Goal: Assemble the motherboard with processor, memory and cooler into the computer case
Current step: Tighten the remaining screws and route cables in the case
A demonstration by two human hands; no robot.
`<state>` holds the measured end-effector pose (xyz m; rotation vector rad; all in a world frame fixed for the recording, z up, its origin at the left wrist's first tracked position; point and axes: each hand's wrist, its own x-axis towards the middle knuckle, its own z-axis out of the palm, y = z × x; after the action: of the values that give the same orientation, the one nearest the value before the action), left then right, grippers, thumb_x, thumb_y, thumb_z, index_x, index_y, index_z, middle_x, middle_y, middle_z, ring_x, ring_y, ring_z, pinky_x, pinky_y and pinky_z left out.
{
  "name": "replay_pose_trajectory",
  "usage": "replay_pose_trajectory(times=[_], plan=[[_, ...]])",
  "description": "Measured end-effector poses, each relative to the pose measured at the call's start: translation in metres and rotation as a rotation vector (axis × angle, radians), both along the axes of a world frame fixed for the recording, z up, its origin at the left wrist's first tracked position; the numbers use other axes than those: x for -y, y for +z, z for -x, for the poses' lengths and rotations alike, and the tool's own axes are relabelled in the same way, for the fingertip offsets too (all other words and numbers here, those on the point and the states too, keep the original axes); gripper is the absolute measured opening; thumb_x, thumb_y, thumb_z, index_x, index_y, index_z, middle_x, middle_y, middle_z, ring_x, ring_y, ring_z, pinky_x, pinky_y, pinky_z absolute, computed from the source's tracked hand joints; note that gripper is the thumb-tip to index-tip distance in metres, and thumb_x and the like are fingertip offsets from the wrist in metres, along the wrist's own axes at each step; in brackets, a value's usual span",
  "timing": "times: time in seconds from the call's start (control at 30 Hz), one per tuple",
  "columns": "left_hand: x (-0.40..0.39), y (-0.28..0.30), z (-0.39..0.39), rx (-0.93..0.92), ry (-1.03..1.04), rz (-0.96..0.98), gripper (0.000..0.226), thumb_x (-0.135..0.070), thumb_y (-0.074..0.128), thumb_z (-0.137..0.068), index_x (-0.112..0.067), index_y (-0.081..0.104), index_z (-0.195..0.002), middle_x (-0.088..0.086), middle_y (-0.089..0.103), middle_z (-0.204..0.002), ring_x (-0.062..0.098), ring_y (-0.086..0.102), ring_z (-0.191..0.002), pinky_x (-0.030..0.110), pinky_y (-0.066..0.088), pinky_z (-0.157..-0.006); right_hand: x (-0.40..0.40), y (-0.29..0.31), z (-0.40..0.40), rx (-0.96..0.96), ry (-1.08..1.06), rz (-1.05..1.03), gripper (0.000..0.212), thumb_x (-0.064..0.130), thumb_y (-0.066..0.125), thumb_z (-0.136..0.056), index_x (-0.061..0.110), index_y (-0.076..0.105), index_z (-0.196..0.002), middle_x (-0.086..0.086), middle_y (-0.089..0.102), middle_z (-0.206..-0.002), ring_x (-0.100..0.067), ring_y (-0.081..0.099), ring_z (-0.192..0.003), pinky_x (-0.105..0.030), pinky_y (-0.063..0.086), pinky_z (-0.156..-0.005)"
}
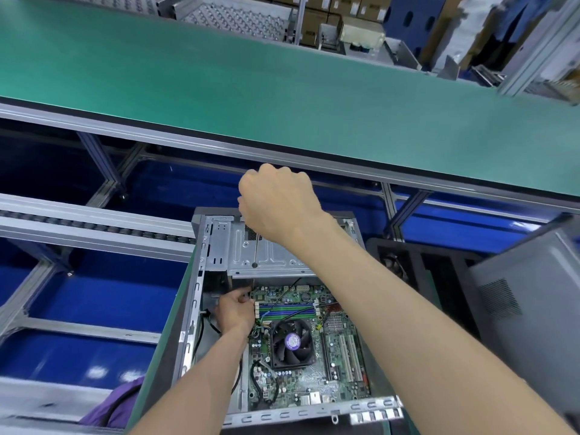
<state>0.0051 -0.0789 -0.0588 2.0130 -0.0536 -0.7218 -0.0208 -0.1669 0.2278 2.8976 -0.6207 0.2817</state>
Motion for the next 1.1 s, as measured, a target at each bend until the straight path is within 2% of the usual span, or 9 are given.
replay_pose_trajectory(times=[0.13,0.27,0.37,0.47,0.67,0.8,0.9,1.03,1.1], plan=[[-0.003,0.001,-0.001,0.017,-0.023,0.020,0.033,0.002,0.063,-0.091,-0.021,0.073,-0.113,-0.004,0.072,-0.091,0.010,0.064,-0.080,0.019,0.050,-0.067,0.006,0.009,0.003,-0.102,0.062,-0.146,0.019,0.026,0.061,-0.082,0.015,0.047,-0.088,0.001,0.041,-0.076,-0.029,0.047,-0.075,-0.037,0.033,-0.063],[-0.001,0.000,0.000,-0.006,-0.009,0.023,0.034,0.003,0.063,-0.091,-0.021,0.073,-0.112,-0.004,0.072,-0.091,0.010,0.064,-0.080,0.021,0.048,-0.074,0.014,0.008,0.011,-0.082,0.087,-0.386,0.018,0.014,0.059,-0.078,0.017,0.056,-0.095,-0.002,0.057,-0.098,-0.031,0.056,-0.089,-0.040,0.048,-0.070],[-0.001,0.001,0.000,-0.001,-0.002,0.011,0.035,0.004,0.060,-0.091,-0.021,0.073,-0.113,-0.003,0.072,-0.094,0.006,0.061,-0.077,0.019,0.047,-0.076,0.005,-0.007,0.005,0.024,0.017,-0.097,0.013,0.021,0.057,-0.093,0.012,0.048,-0.089,-0.001,0.035,-0.070,-0.031,0.047,-0.072,-0.038,0.033,-0.060],[-0.001,0.003,0.000,0.000,-0.015,0.020,0.036,0.004,0.060,-0.092,-0.021,0.072,-0.114,-0.002,0.072,-0.099,0.003,0.060,-0.077,0.016,0.045,-0.061,-0.002,-0.004,-0.002,0.024,0.008,0.073,0.023,0.027,0.057,-0.094,0.016,0.041,-0.082,0.003,0.021,-0.066,-0.030,0.043,-0.067,-0.034,0.024,-0.055],[-0.001,0.003,0.000,-0.024,-0.019,0.023,0.035,0.004,0.060,-0.092,-0.019,0.071,-0.116,0.000,0.071,-0.099,0.015,0.065,-0.085,0.026,0.054,-0.075,0.015,0.010,0.007,-0.125,0.103,-0.380,0.022,0.013,0.056,-0.073,0.018,0.056,-0.094,0.000,0.058,-0.094,-0.030,0.057,-0.086,-0.039,0.049,-0.068],[0.000,0.003,0.000,-0.013,-0.017,0.023,0.037,0.006,0.058,-0.091,-0.018,0.071,-0.116,0.003,0.072,-0.106,0.008,0.062,-0.080,0.015,0.045,-0.066,0.003,-0.003,0.004,-0.007,0.023,-0.060,0.019,0.020,0.055,-0.094,0.012,0.040,-0.084,0.001,0.027,-0.069,-0.032,0.043,-0.071,-0.037,0.028,-0.059],[-0.001,0.006,0.000,-0.025,-0.026,0.026,0.038,0.006,0.059,-0.091,-0.019,0.071,-0.117,0.002,0.072,-0.102,0.008,0.064,-0.079,0.013,0.041,-0.058,0.002,0.002,0.005,-0.032,0.025,0.084,0.026,0.035,0.055,-0.096,0.018,0.040,-0.084,0.003,0.026,-0.069,-0.031,0.044,-0.069,-0.035,0.024,-0.056],[-0.002,0.007,0.000,-0.021,-0.032,0.012,0.036,0.003,0.061,-0.092,-0.022,0.071,-0.116,-0.001,0.071,-0.099,0.006,0.063,-0.078,0.014,0.045,-0.056,0.010,0.013,0.008,-0.142,0.130,-0.247,0.027,0.022,0.059,-0.077,0.018,0.053,-0.104,0.001,0.055,-0.096,-0.028,0.054,-0.084,-0.034,0.030,-0.061],[-0.001,0.006,0.000,-0.003,-0.039,0.000,0.034,0.001,0.063,-0.091,-0.021,0.071,-0.116,-0.005,0.069,-0.094,0.009,0.063,-0.077,0.024,0.055,-0.067,0.008,0.011,0.009,-0.113,0.133,-0.342,0.025,0.014,0.057,-0.076,0.017,0.054,-0.101,0.000,0.055,-0.099,-0.028,0.053,-0.085,-0.033,0.032,-0.061]])
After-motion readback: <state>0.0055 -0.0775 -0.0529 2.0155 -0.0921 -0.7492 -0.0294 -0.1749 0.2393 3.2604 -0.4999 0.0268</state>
